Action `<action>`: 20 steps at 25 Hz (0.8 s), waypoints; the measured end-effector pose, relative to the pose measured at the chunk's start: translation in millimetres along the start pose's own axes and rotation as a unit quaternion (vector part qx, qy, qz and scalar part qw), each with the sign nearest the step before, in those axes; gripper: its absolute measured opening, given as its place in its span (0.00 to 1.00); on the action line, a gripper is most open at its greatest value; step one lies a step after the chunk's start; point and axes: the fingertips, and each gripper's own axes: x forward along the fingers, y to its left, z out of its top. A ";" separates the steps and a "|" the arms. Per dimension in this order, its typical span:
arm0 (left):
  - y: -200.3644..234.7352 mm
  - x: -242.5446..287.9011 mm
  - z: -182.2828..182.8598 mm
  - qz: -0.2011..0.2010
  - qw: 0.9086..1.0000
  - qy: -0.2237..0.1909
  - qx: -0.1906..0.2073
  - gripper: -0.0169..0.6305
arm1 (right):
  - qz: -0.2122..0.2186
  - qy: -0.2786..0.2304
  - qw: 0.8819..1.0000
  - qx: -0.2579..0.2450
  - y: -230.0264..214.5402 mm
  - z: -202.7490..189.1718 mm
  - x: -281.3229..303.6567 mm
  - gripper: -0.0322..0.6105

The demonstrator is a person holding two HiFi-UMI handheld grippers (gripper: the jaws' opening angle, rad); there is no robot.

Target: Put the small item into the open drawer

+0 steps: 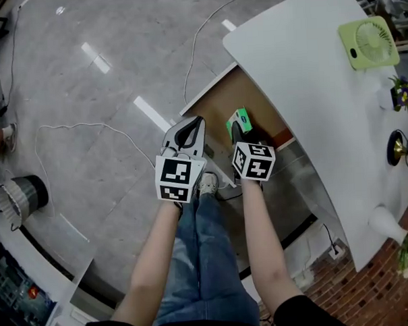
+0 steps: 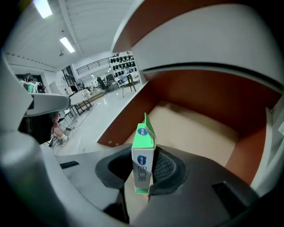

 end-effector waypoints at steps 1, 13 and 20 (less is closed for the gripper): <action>1.0 3.3 -3.8 0.000 1.000 0.001 -0.003 0.06 | -0.001 0.009 1.000 0.005 -3.1 -4.0 7.8 0.18; 8.6 13.2 -22.5 0.000 1.000 0.011 -0.019 0.06 | -0.018 0.070 0.997 0.024 -21.7 -24.7 46.2 0.24; 7.0 13.4 -23.8 -0.001 1.000 0.011 -0.022 0.06 | -0.076 0.078 0.994 0.007 -34.1 -20.3 40.8 0.42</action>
